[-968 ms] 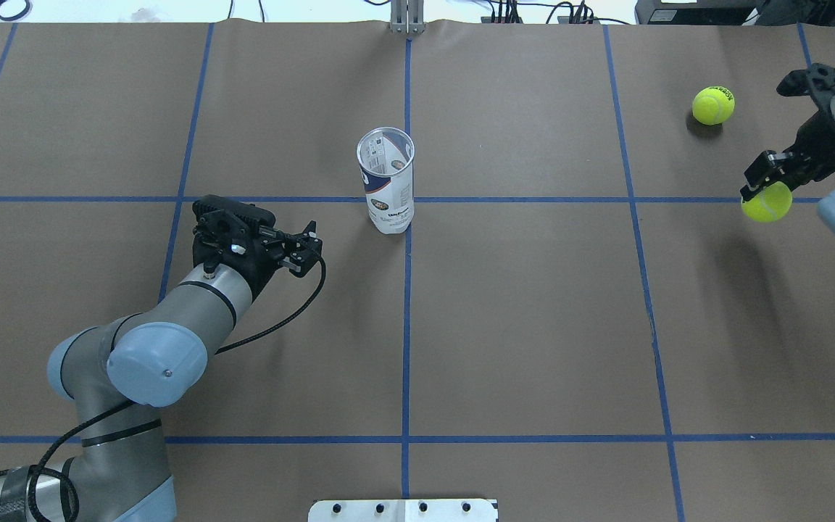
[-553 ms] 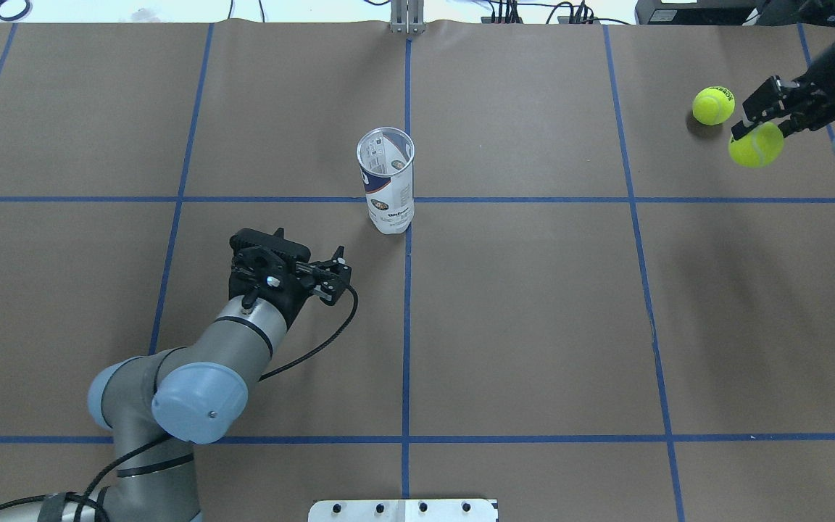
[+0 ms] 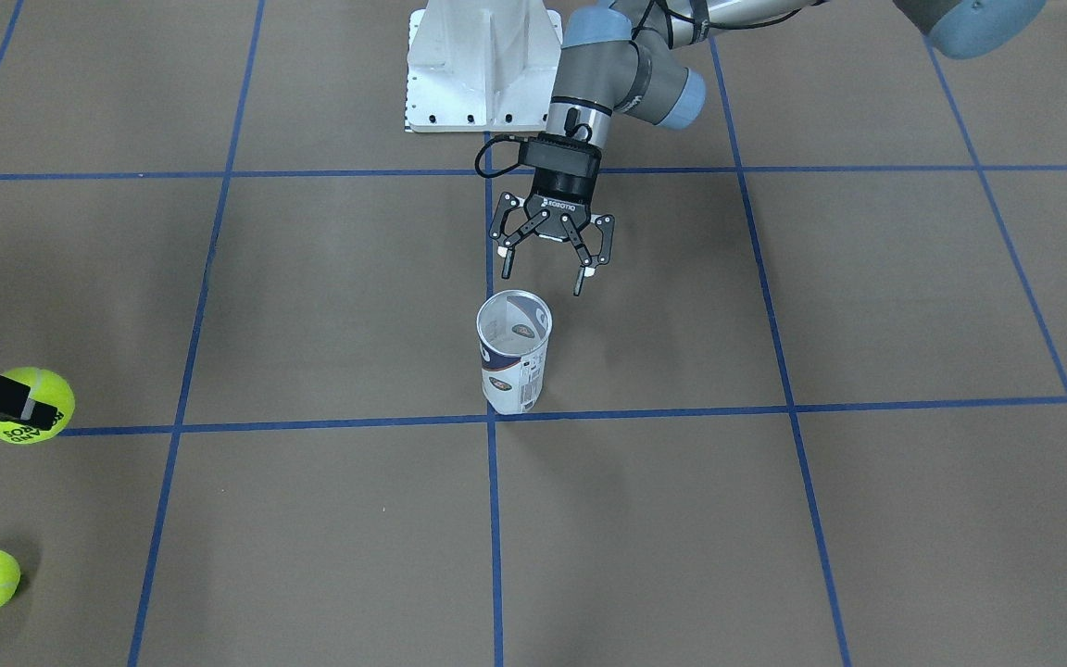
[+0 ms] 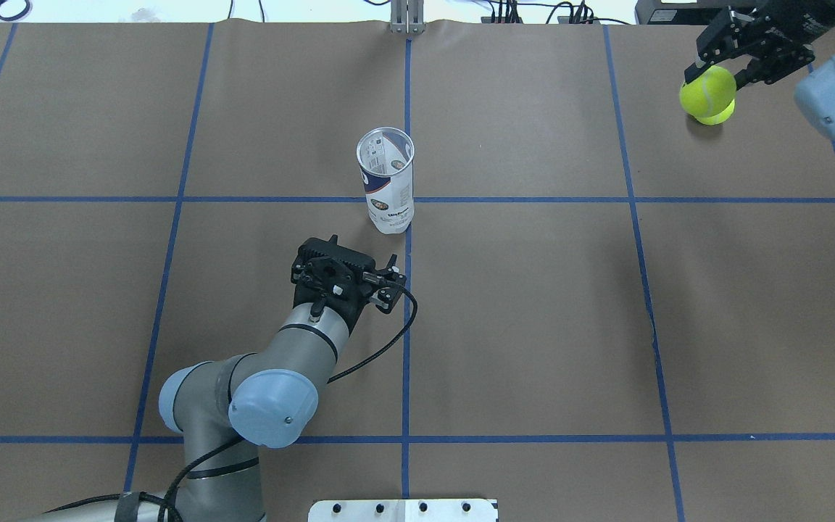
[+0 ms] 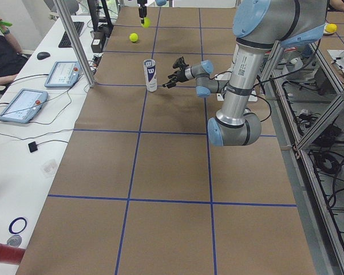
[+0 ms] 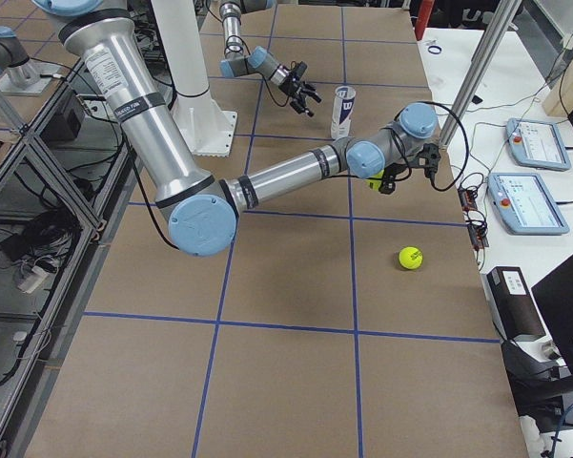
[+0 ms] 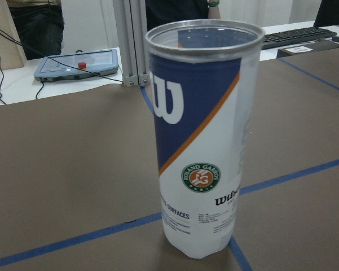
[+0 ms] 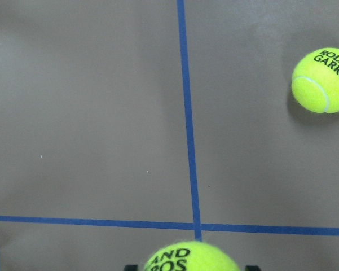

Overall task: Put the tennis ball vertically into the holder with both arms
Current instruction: 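Grasp the can's side with the left gripper while the right gripper lifts the ball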

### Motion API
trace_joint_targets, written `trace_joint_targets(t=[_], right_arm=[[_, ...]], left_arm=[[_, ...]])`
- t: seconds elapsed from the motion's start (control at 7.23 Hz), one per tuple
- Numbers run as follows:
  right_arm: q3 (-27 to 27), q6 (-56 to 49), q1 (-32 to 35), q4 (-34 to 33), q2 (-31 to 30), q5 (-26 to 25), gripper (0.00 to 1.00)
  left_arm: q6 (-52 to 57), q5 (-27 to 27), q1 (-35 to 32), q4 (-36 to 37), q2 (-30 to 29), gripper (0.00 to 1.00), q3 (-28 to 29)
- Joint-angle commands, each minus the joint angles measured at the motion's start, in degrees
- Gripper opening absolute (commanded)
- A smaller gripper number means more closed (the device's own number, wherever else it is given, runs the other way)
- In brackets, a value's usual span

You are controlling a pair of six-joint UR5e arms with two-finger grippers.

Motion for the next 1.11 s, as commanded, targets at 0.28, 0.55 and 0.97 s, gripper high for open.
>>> trace_joint_targets(t=[0.28,0.55,0.97], right_arm=[[1.7,12.8,-3.4,0.4,5.6,-0.3,0.00],[3.1,15.1,-4.4,0.4,6.6,-0.4,0.00],[3.8,15.1,-5.0,0.4,6.6,-0.6,0.00]], left_arm=[[0.1,0.0,-1.6,-0.2,-4.9,0.99,4.7],[0.1,0.0,-3.6,-0.3,-5.3,0.99,6.2],[-0.1,0.0,-4.3,-0.8,-8.5,0.99,10.9]])
